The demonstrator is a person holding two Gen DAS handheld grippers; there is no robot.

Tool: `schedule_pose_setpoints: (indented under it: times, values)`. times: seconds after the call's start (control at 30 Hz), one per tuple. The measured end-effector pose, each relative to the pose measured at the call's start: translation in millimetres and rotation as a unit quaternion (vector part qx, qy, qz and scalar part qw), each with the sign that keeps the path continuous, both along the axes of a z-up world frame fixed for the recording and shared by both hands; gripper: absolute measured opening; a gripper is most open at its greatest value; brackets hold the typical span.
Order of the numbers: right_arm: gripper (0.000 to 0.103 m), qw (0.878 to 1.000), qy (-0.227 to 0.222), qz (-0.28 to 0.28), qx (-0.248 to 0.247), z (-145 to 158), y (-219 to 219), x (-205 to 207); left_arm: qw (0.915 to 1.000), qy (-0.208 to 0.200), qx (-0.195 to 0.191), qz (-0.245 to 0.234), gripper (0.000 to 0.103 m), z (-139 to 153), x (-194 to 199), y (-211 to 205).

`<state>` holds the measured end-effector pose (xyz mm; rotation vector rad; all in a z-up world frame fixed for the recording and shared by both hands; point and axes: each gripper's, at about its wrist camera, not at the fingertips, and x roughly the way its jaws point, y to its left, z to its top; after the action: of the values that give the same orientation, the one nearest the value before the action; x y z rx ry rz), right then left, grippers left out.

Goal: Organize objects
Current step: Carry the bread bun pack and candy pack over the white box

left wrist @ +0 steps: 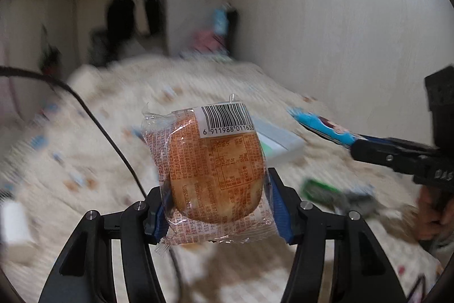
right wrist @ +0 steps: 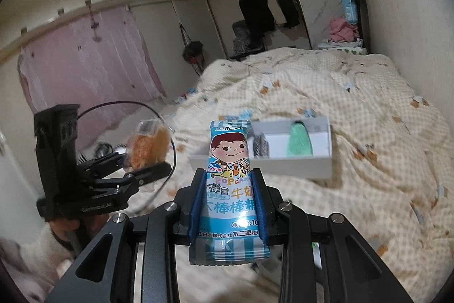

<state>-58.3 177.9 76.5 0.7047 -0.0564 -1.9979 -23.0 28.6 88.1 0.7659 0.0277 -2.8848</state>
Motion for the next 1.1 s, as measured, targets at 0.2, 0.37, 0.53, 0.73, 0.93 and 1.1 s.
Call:
schedule_pose_setpoints:
  times: [0.2, 0.37, 0.53, 0.73, 0.93, 1.1]
  values:
    - [0.033, 0.998, 0.024, -0.012, -0.055, 40, -27, -29, 0.9968, 0.076, -0.025, 0.005, 0.063, 57, -26, -1]
    - [0.033, 0.988, 0.062, -0.020, -0.142, 61, -47, -53, 0.9928, 0.119, -0.014, 0.000, 0.063, 78, -55, -10]
    - [0.033, 0.978, 0.070, -0.046, -0.191, 45, -66, -67, 0.9925, 0.111, -0.004, 0.052, 0.063, 60, -82, -23]
    - [0.033, 0.992, 0.038, -0.080, -0.092, -4, -95, -79, 0.9967, 0.046, 0.037, 0.057, 0.063, -14, -100, -38]
    - [0.033, 0.995, 0.007, -0.098, 0.007, -43, -115, -95, 0.9949, 0.001, 0.067, 0.075, 0.063, -40, -120, -50]
    - [0.033, 0.991, -0.037, -0.118, 0.044, -66, -115, -112, 0.9944, -0.015, 0.070, 0.077, 0.063, -50, -130, -53]
